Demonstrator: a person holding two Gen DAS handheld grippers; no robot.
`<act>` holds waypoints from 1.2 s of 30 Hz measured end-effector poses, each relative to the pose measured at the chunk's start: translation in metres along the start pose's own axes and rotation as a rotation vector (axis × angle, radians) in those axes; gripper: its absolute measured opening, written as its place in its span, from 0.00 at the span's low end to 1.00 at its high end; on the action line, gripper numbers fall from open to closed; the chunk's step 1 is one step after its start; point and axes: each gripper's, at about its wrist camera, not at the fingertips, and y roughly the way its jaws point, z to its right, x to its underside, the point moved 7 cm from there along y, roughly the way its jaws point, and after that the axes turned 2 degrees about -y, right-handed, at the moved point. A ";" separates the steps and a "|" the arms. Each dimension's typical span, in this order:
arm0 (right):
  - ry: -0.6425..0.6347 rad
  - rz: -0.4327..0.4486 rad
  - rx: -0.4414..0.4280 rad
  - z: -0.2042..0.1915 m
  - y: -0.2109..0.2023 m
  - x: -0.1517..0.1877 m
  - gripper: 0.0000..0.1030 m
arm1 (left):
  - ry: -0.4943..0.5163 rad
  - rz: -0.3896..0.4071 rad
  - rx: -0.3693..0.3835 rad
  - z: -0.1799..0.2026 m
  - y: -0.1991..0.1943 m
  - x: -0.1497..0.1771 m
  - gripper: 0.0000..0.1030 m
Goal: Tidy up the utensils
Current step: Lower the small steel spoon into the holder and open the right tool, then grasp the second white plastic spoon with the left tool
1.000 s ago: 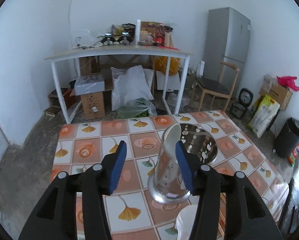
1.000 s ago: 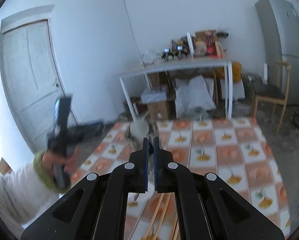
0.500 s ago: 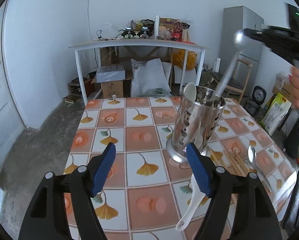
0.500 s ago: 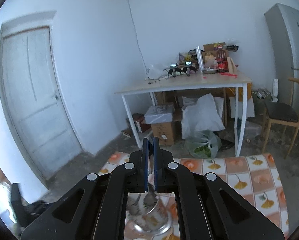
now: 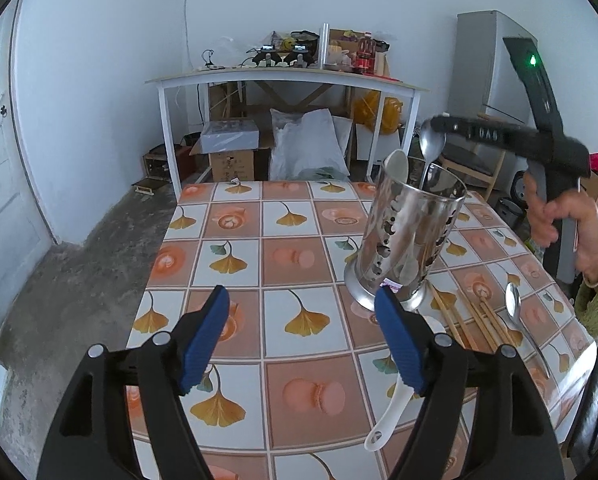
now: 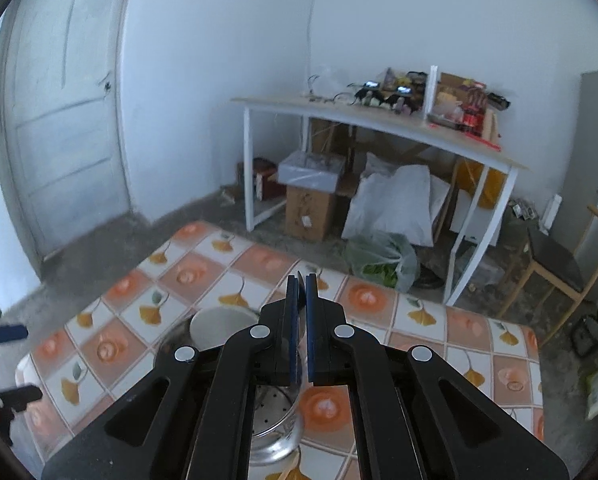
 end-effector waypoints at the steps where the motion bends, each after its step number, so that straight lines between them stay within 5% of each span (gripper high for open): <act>1: -0.009 -0.013 -0.004 -0.002 0.003 0.003 0.01 | -0.003 -0.003 -0.001 -0.001 0.001 0.000 0.71; 11: -0.125 -0.069 0.007 -0.023 0.006 0.020 0.00 | -0.006 -0.006 0.004 0.000 0.002 0.000 0.72; 19: -0.088 -0.072 -0.002 -0.019 0.000 0.020 0.02 | -0.003 -0.006 0.003 0.000 0.002 0.001 0.72; 28: 0.121 -0.028 -0.070 0.001 -0.053 0.033 0.34 | 0.005 -0.039 0.025 0.006 0.011 0.012 0.73; 36: 0.357 -0.110 -0.170 0.002 -0.109 0.113 0.49 | 0.029 -0.192 0.257 0.039 0.044 0.035 0.73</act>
